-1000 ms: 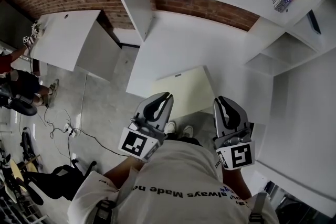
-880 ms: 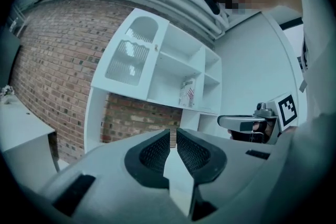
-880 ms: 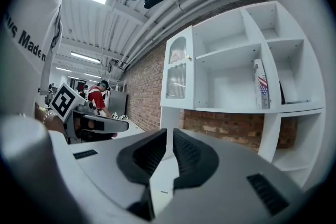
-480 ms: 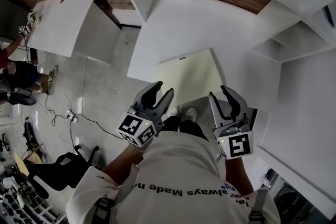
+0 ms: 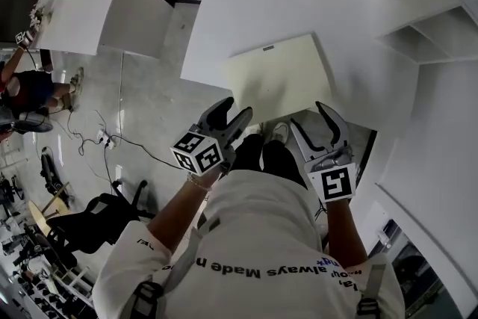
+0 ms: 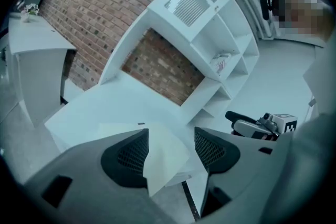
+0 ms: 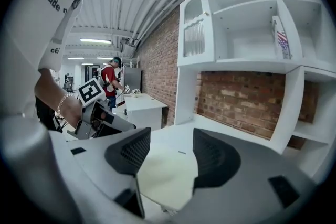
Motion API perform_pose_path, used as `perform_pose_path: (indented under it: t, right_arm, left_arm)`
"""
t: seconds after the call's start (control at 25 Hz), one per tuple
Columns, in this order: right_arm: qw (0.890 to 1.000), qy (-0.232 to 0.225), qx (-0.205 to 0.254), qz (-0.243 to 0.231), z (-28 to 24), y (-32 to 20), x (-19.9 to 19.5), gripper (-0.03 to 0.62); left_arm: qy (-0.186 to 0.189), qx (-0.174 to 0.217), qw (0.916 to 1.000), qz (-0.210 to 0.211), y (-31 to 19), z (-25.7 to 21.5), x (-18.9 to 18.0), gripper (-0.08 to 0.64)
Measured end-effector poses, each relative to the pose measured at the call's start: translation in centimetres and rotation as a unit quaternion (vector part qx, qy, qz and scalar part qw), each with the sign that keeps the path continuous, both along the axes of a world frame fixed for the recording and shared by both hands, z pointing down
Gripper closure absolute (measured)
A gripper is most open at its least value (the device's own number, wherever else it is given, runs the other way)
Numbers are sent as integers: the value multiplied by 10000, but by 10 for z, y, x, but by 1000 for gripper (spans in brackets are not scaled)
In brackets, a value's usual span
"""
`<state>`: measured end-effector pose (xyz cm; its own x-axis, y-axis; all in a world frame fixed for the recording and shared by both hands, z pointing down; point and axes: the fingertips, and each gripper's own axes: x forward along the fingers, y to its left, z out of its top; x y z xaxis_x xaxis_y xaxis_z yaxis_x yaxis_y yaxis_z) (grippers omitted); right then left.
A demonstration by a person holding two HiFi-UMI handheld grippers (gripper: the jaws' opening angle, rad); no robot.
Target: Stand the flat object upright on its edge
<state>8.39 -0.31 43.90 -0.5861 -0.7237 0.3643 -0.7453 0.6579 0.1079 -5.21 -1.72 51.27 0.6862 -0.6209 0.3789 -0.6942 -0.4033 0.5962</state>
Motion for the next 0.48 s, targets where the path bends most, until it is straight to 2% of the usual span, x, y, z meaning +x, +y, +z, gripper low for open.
perform_pose_path:
  t: [0.12,0.2,0.28,0.48]
  right_arm:
    - [9989,352,-230,-216,30,9,-8,357]
    - [9969,624,-306,-357,49,13,-12,345]
    - [9946,850,-289,-528,67,16,-16,336]
    - [9887,1222,-253,-834,114,25,-24,319]
  left_arm:
    - [16,-258,9997,-30,5,29,-6,292]
    - [195,-536,9984,-58,9,51,-8,282]
    - [349,-786,9962,-108,14,71,-10,278]
    - [359,-1212,9917,-253,28,118,-22,261]
